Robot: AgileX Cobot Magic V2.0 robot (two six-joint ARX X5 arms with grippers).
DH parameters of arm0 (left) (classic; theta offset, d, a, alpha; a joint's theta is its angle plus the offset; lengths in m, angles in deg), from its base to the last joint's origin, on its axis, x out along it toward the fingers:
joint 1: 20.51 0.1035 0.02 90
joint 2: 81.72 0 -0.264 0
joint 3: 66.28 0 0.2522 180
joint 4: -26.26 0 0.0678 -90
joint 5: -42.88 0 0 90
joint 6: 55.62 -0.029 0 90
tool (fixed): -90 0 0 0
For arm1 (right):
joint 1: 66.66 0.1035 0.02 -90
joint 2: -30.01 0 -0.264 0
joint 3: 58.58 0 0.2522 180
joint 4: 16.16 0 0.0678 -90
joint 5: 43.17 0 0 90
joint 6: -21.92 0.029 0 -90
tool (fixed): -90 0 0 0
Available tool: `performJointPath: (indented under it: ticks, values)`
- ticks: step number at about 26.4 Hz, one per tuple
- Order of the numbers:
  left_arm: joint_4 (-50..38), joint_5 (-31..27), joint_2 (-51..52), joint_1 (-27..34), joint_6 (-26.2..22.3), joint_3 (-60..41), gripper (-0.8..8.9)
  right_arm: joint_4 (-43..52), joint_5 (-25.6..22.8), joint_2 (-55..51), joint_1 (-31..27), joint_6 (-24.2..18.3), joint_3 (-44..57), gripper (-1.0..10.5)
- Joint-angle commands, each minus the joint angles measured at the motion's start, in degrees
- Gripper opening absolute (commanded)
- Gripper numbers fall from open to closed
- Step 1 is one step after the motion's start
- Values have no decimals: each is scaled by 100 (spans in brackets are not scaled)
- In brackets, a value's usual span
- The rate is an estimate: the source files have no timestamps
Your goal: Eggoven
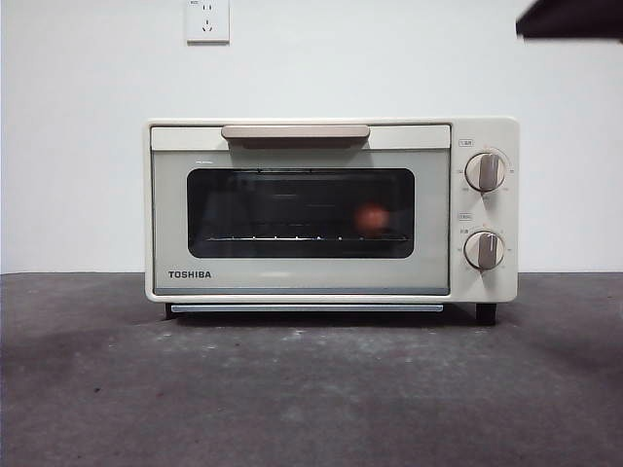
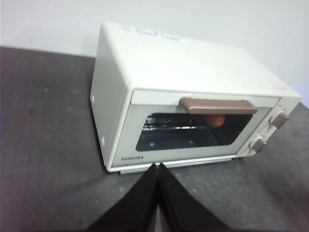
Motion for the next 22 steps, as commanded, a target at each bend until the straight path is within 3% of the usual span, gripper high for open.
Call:
performJointPath:
  ticks: [1, 22]
  values:
    - [-11, -24, 79, -31, -129, 70, 7, 105, -238, 11, 48, 35, -15, 3]
    - [136, -22, 111, -31, -109, 70, 8, 380, -278, 7, 48, 33, -20, 3]
